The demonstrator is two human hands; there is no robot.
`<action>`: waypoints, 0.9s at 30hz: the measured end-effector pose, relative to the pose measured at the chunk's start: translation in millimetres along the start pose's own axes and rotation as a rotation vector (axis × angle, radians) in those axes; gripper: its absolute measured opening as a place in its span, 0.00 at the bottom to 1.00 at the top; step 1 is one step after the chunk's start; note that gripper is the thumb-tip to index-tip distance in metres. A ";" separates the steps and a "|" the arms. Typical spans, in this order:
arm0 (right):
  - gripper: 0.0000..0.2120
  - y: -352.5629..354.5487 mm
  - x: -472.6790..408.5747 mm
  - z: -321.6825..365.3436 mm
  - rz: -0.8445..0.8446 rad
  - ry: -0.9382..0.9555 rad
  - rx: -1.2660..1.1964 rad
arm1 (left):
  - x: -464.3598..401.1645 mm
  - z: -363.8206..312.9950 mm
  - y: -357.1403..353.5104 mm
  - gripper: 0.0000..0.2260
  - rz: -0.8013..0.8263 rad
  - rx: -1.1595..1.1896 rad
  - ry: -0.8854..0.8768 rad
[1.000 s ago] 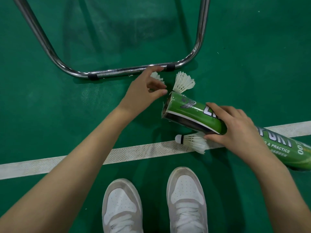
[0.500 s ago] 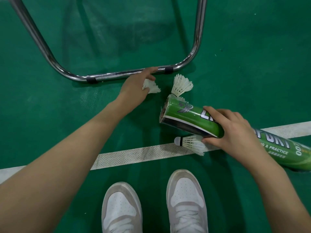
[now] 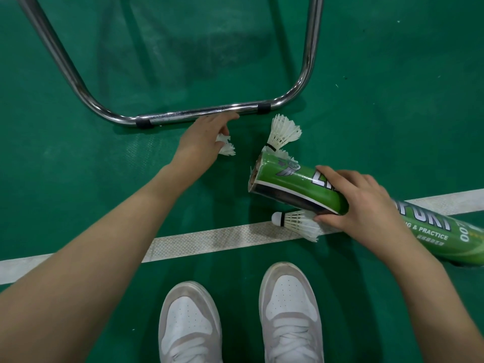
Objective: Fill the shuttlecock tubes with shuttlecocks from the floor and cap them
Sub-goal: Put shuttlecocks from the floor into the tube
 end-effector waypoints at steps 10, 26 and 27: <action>0.42 -0.7 0.7 1.3 0.003 0.001 -0.003 | 4.2 -0.4 13.5 0.21 -0.059 0.089 0.084; 0.42 -1.4 1.0 -0.2 0.003 0.001 0.000 | 51.8 -3.5 -15.3 0.10 -0.305 0.453 0.383; 0.42 -1.7 0.8 -0.5 0.005 0.002 0.003 | 52.5 -4.3 -15.8 0.10 -0.299 0.490 0.379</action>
Point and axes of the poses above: each hand's wrist, its own x-axis away from the middle knuckle, its own y-axis out of the back of the hand, z = x × y, the point moved 1 cm from there along -x, towards the middle knuckle, and after that the axes turned 10 degrees about -y, right-handed, at the moved point
